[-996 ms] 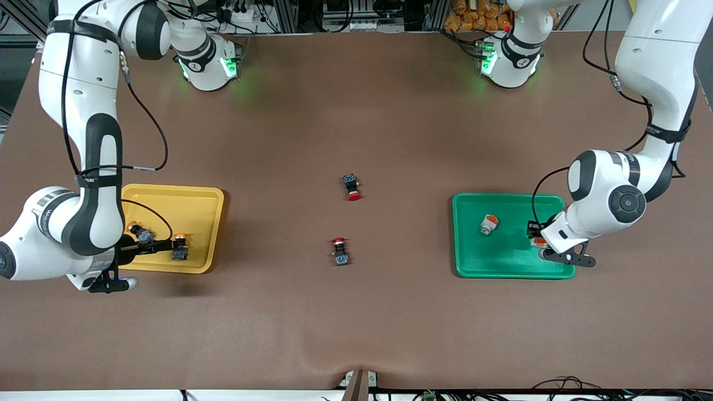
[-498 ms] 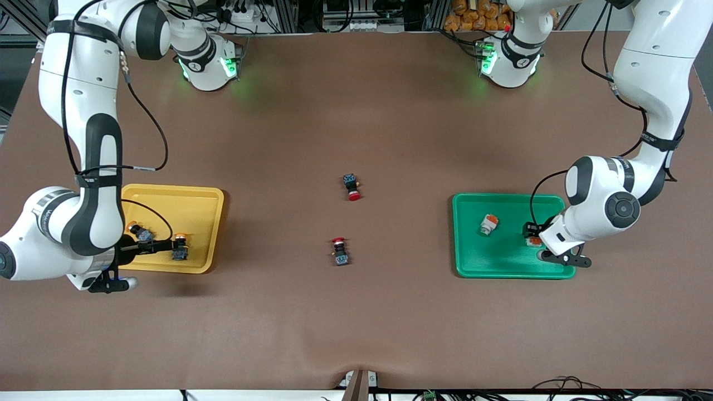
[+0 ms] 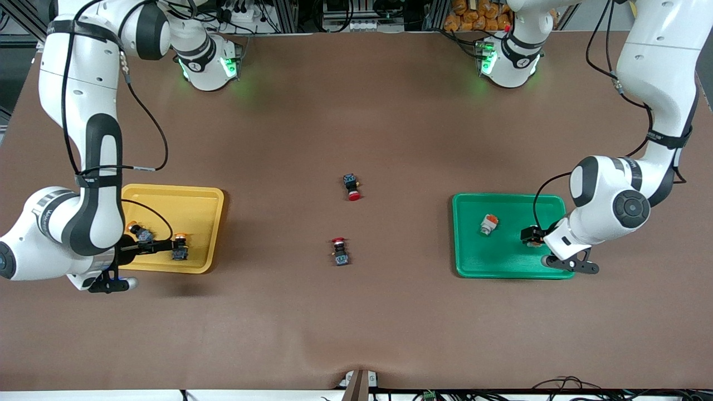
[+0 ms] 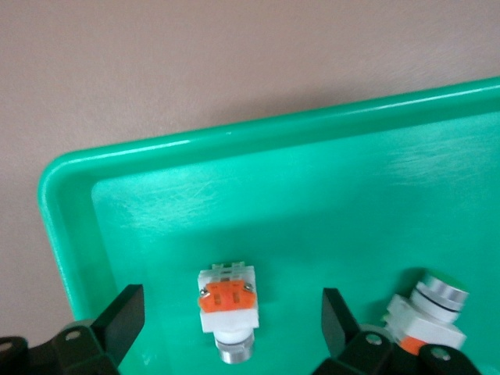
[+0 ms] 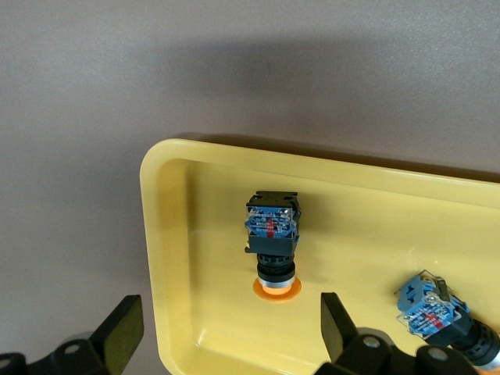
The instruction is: Place green and yellow buttons in trays
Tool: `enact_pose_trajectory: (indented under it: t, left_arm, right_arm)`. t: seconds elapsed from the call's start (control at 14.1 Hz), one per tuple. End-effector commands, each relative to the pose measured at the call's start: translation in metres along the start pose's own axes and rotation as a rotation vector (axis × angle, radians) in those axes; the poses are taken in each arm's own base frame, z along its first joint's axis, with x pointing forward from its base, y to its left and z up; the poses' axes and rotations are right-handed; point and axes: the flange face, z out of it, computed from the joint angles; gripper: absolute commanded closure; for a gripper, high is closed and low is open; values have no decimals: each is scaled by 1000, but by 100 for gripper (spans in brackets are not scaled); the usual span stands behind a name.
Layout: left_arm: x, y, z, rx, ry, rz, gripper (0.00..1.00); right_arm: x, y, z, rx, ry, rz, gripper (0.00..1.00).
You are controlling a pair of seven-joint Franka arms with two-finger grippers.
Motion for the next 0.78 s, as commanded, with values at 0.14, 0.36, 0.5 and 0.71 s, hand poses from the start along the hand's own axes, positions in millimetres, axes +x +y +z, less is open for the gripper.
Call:
enact_pose_trajectory:
  t: [0.14,0.36,0.5,0.71]
  left_arm:
    - [16,7,-74,24,-49,15,0]
    - [19,7,-113,32,-56,17,0]
    - [20,4,-132,40,-36,15,0]
    - [16,4,-161,59,-5,12,0]
  right_arm:
    - [-69,-59,-128,-128,47,-73,0]
    - [-69,-60,-127,-128,45,-59,0]
    - [-68,-64,-126,-128,43,-43,0]
    - [-69,-64,-124,-127,39,-36,0]
